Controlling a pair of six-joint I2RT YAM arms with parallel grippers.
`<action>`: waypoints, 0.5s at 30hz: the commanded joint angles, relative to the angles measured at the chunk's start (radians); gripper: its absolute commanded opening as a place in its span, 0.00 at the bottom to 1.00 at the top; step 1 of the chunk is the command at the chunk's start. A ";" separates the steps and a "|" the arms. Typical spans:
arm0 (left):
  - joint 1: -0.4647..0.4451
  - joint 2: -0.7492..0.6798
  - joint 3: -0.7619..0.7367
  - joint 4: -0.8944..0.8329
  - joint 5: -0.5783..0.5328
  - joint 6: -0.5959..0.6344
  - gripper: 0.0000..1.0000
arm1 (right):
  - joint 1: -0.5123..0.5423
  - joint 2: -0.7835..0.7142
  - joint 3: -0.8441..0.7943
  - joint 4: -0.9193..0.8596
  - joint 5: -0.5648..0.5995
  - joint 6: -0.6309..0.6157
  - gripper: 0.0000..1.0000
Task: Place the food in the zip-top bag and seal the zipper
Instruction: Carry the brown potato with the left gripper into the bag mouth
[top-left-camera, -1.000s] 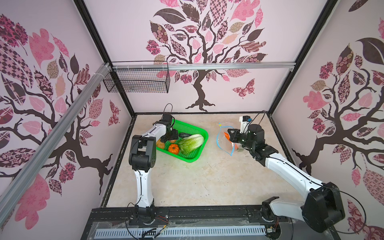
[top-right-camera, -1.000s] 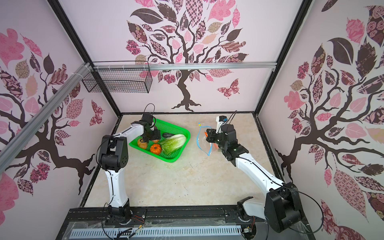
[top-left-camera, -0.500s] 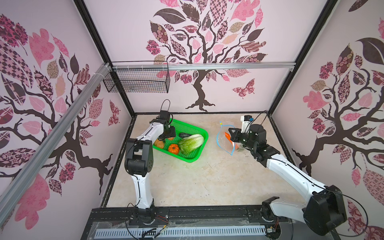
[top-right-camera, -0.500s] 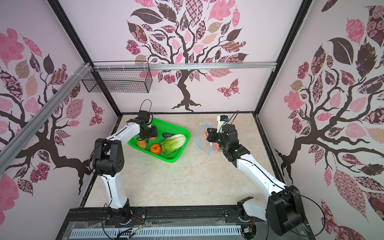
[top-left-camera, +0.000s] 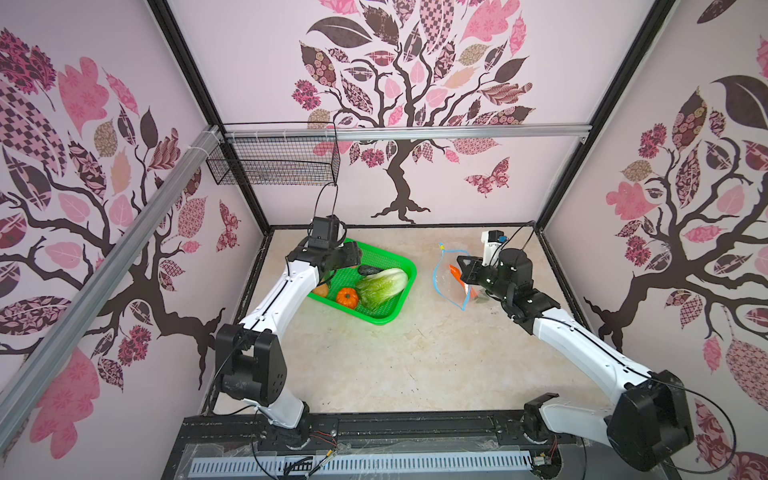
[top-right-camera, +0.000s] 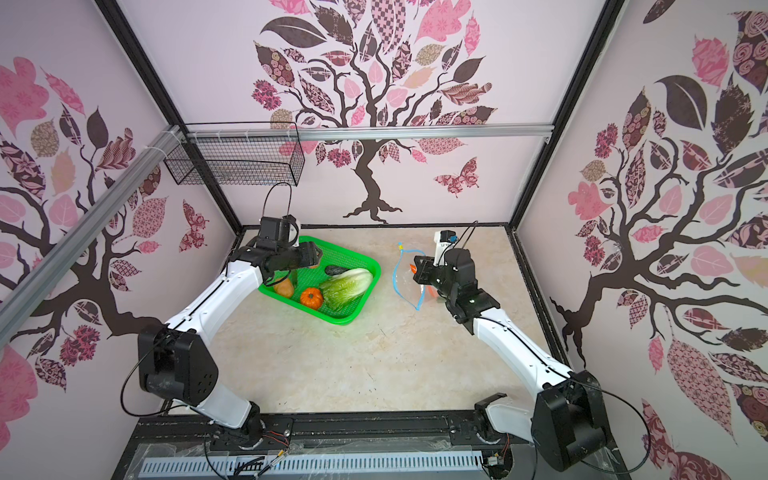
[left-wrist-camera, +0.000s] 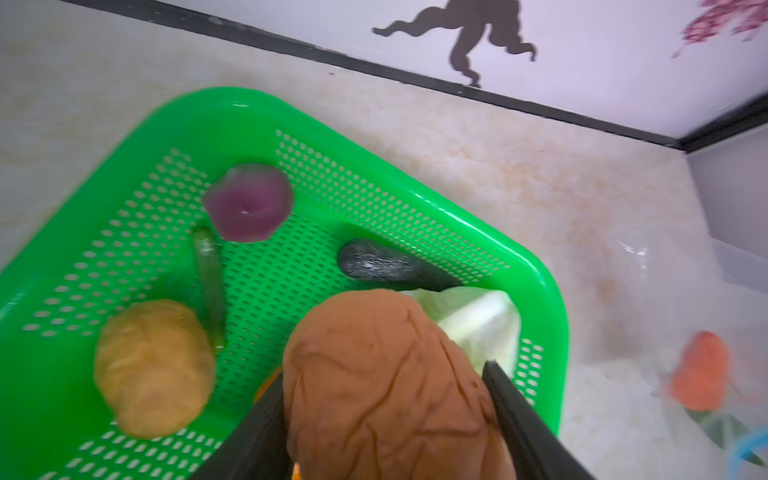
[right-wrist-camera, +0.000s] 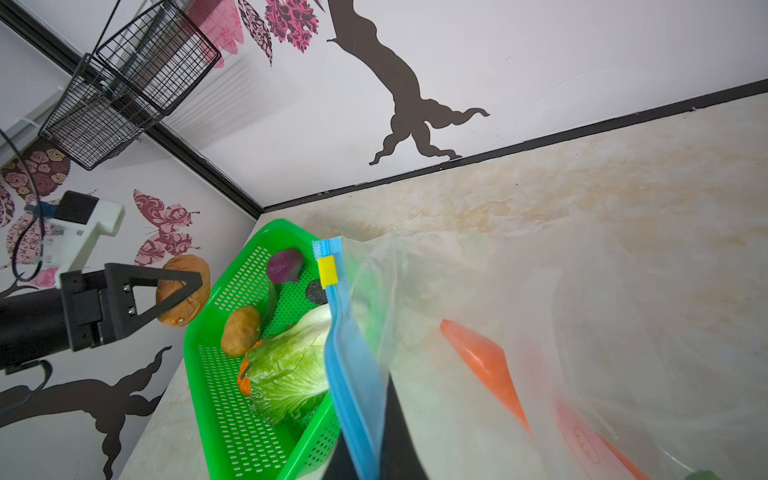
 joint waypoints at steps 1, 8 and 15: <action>-0.068 -0.078 -0.114 0.215 0.085 -0.104 0.59 | -0.003 -0.014 -0.005 0.033 -0.012 0.002 0.00; -0.268 -0.117 -0.249 0.500 0.103 -0.208 0.58 | -0.006 -0.008 -0.006 0.040 -0.039 0.015 0.00; -0.447 -0.034 -0.179 0.574 0.109 -0.168 0.58 | -0.006 -0.019 -0.006 0.042 -0.056 0.015 0.00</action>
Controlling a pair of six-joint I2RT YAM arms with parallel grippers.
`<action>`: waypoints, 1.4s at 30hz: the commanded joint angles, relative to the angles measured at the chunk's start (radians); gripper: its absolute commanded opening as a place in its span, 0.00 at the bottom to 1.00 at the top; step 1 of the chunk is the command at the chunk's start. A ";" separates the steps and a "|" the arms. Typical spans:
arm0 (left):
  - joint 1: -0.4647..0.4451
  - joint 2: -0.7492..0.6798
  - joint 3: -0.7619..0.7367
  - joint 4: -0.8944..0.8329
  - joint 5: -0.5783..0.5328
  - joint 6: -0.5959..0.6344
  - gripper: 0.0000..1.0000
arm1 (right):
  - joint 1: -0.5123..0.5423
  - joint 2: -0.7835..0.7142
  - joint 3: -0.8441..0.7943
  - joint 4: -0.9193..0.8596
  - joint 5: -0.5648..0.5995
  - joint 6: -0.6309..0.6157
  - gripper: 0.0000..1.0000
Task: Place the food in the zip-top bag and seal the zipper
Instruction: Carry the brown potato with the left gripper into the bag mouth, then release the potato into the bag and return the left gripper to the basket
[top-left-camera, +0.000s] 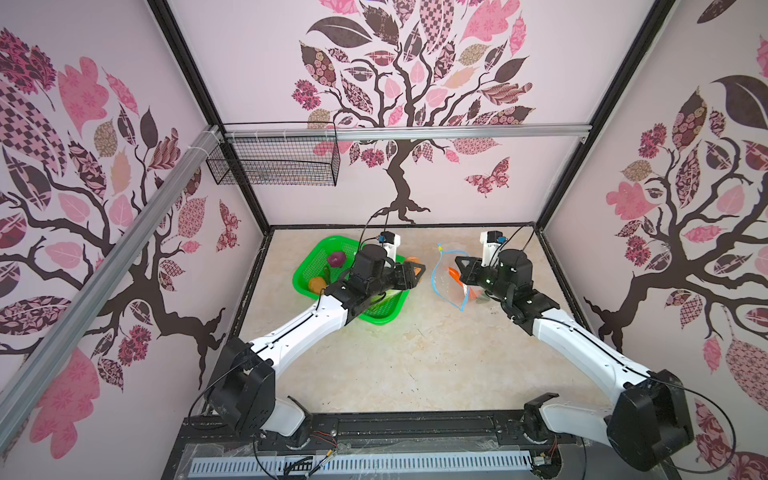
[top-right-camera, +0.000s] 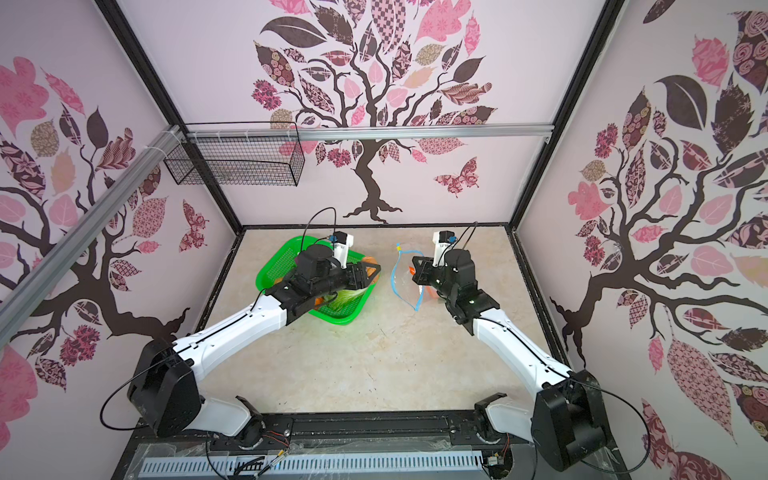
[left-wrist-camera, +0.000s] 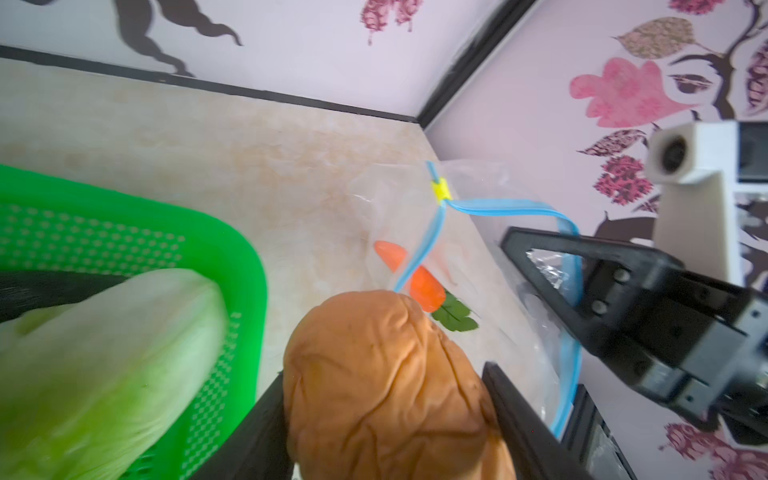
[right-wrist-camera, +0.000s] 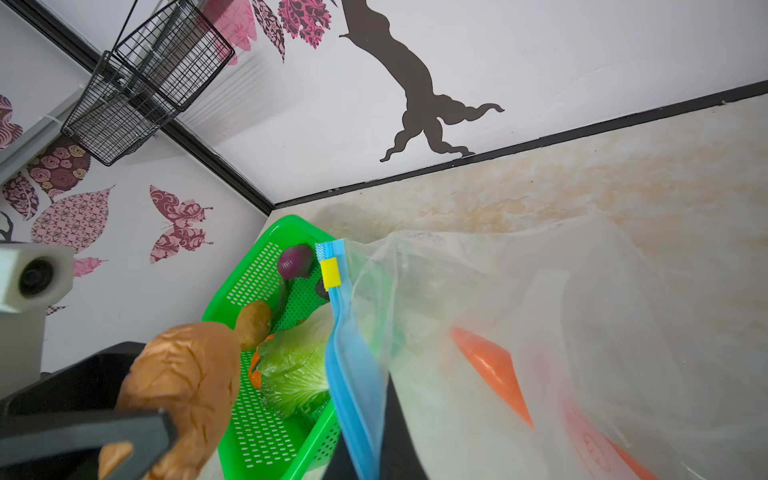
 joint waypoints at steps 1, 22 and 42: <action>-0.051 0.053 0.057 0.076 0.011 0.022 0.58 | -0.005 -0.022 0.004 0.022 -0.022 0.007 0.00; -0.100 0.335 0.283 -0.074 0.057 0.055 0.59 | -0.005 -0.036 0.002 0.045 -0.091 0.002 0.00; -0.100 0.266 0.343 -0.283 -0.010 0.065 0.96 | -0.006 -0.007 0.017 0.016 -0.056 -0.006 0.00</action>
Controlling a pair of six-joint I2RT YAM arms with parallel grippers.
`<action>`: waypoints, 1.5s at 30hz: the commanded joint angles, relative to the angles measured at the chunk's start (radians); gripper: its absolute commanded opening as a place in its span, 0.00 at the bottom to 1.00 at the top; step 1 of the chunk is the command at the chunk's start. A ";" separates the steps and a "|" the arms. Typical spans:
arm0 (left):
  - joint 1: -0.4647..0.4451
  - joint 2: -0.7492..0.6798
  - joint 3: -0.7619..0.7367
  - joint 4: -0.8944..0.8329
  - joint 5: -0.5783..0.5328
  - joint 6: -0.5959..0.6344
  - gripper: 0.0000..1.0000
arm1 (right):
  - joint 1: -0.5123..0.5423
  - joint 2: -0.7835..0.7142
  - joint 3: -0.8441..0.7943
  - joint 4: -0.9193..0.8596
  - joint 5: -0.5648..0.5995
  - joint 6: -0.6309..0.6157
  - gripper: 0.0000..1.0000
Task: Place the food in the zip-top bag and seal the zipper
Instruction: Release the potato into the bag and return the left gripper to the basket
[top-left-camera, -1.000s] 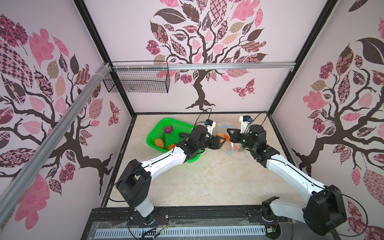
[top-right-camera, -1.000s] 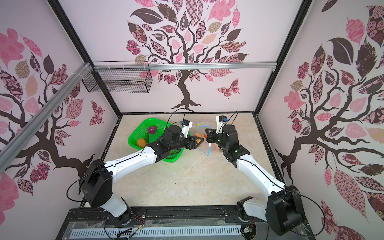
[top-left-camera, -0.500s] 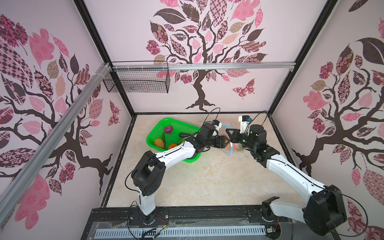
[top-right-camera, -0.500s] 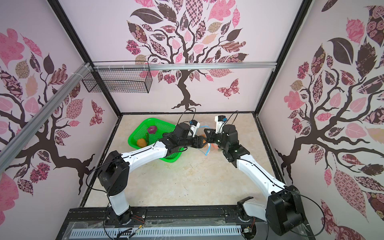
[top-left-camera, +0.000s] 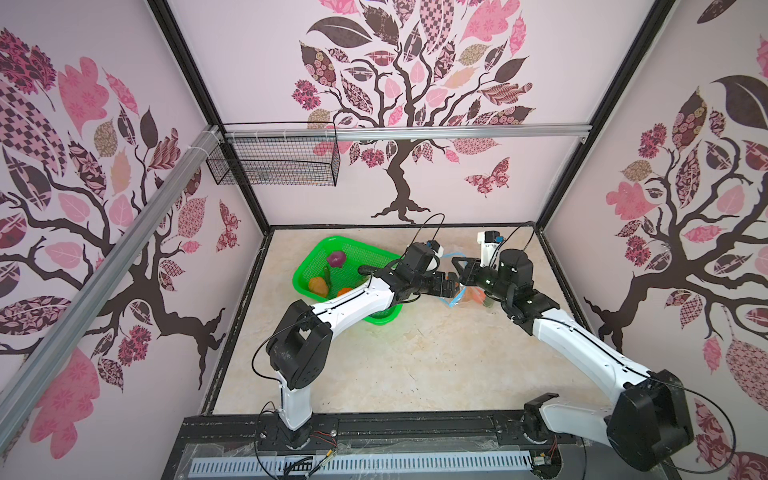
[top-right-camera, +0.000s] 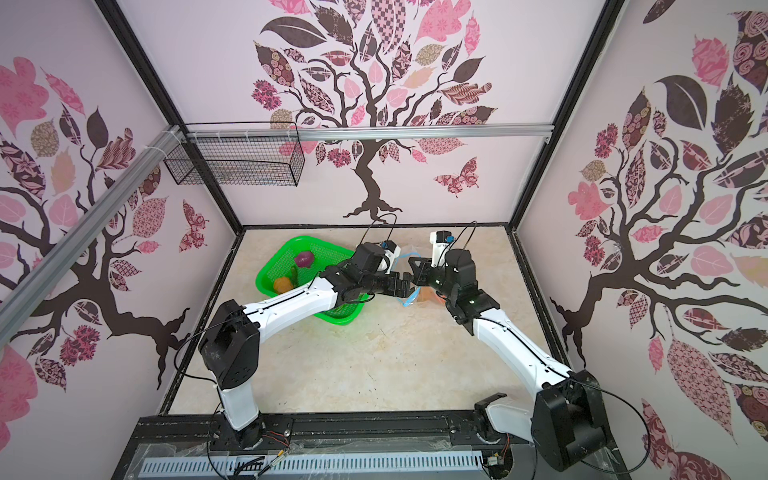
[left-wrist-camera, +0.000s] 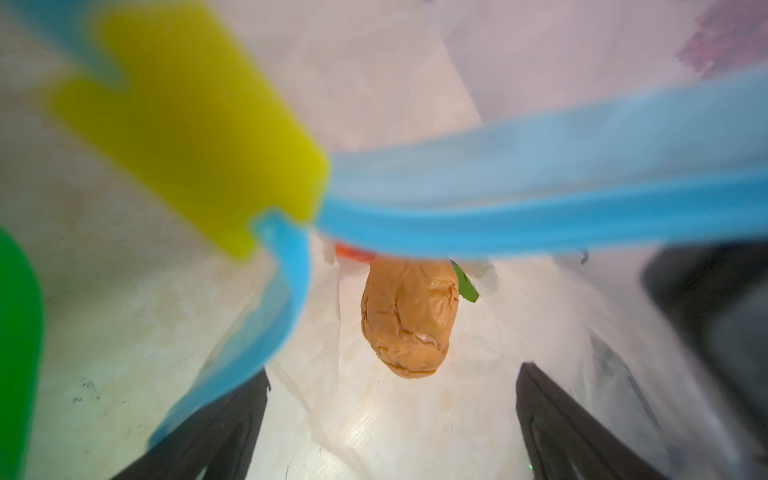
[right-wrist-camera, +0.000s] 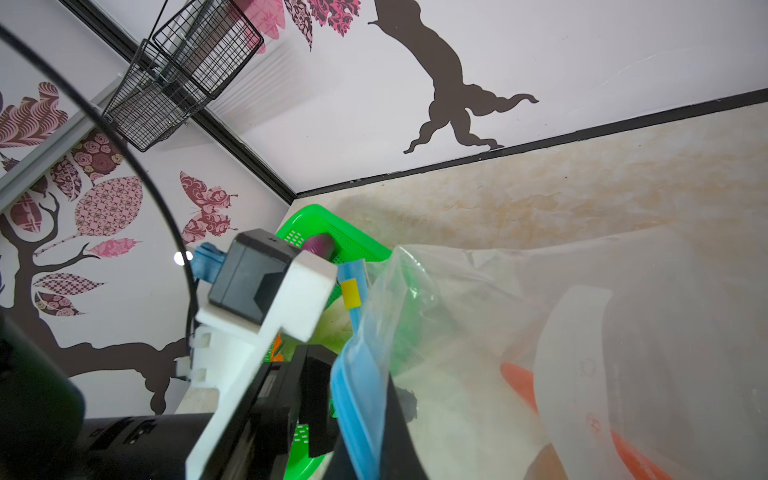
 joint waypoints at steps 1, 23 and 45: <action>-0.002 -0.102 -0.022 -0.026 -0.047 0.027 0.96 | -0.004 -0.006 0.017 0.000 0.016 -0.004 0.00; 0.228 -0.223 -0.100 -0.287 -0.517 0.199 0.98 | -0.007 -0.007 0.015 -0.005 0.040 -0.015 0.00; 0.640 -0.034 -0.019 -0.401 -0.479 0.125 0.98 | -0.007 -0.033 0.011 -0.014 0.086 -0.042 0.00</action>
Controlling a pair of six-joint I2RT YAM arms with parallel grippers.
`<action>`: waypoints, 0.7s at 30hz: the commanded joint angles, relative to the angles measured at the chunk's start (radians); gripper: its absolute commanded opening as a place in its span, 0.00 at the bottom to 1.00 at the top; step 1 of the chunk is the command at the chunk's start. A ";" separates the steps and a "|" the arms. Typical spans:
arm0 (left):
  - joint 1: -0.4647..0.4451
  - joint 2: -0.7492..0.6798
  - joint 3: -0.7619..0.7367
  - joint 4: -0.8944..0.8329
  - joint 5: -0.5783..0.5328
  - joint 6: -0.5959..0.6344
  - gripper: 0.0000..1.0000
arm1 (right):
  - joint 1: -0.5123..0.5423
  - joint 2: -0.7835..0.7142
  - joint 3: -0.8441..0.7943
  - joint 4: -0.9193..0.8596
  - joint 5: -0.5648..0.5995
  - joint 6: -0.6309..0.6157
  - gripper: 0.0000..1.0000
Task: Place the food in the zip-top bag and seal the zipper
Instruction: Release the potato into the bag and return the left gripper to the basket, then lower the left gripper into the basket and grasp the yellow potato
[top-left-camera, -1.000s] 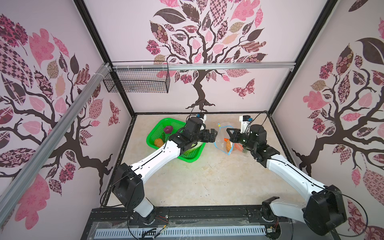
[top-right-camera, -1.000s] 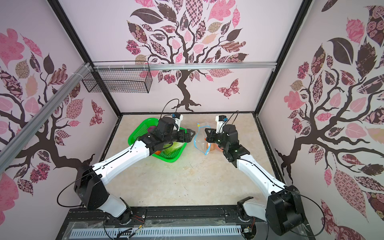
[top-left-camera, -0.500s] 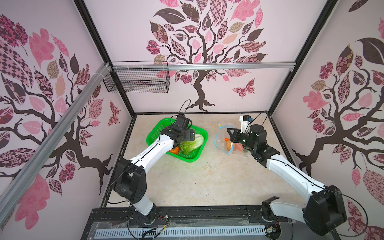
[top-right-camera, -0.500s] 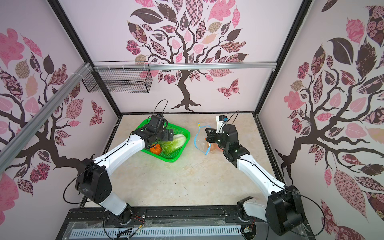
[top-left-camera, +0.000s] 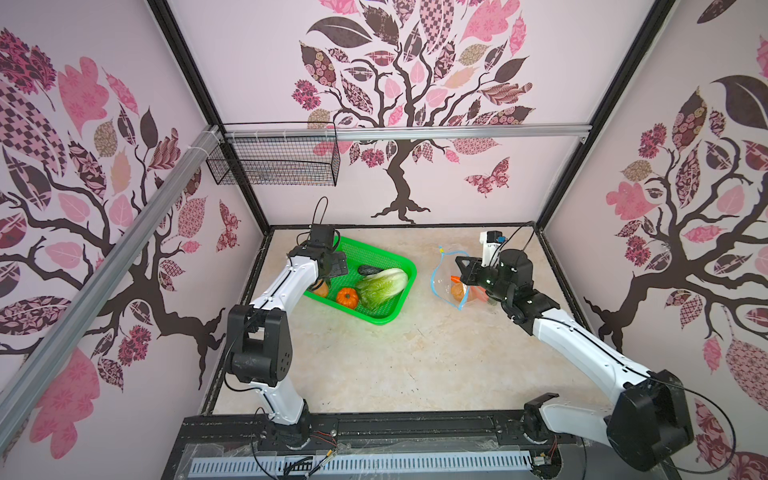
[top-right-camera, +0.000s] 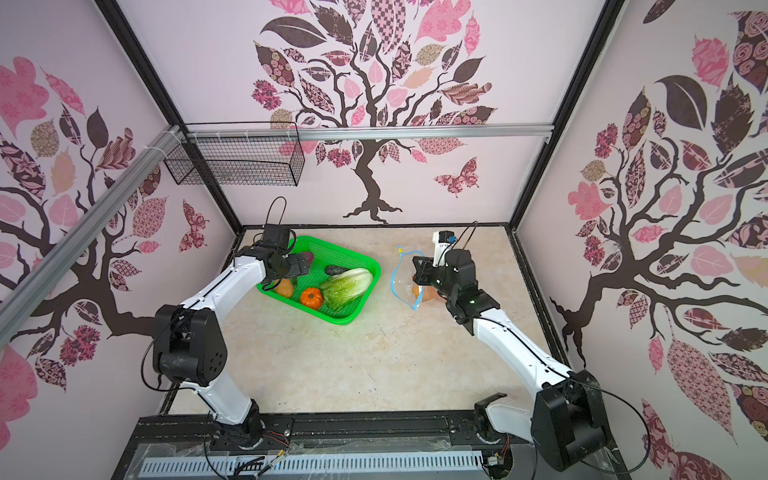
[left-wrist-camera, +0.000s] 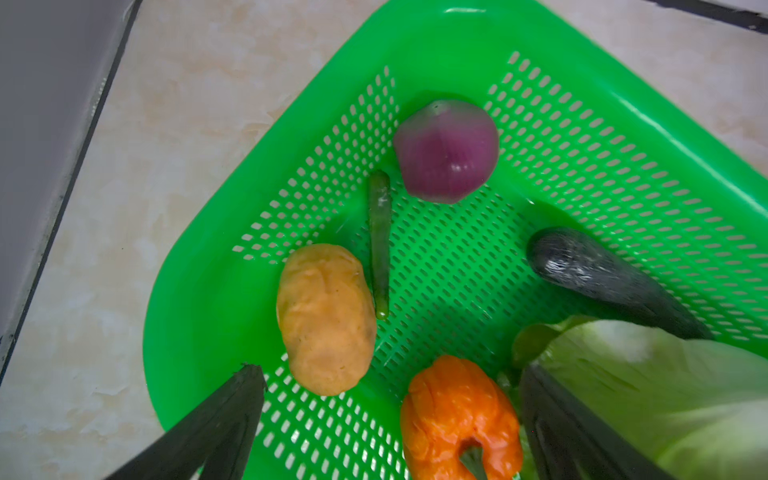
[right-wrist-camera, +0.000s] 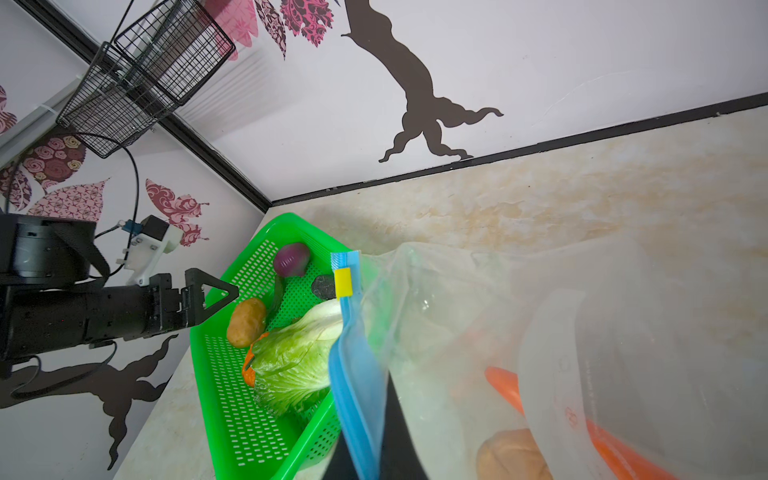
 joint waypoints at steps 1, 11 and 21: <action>0.008 0.065 0.065 0.018 -0.039 -0.030 0.98 | -0.004 -0.034 0.011 0.001 0.017 -0.015 0.00; 0.008 0.201 0.109 0.022 -0.080 -0.055 0.98 | -0.004 -0.042 0.008 0.001 0.037 -0.027 0.00; 0.008 0.310 0.182 0.012 -0.003 -0.070 0.98 | -0.004 -0.039 0.008 0.001 0.032 -0.026 0.00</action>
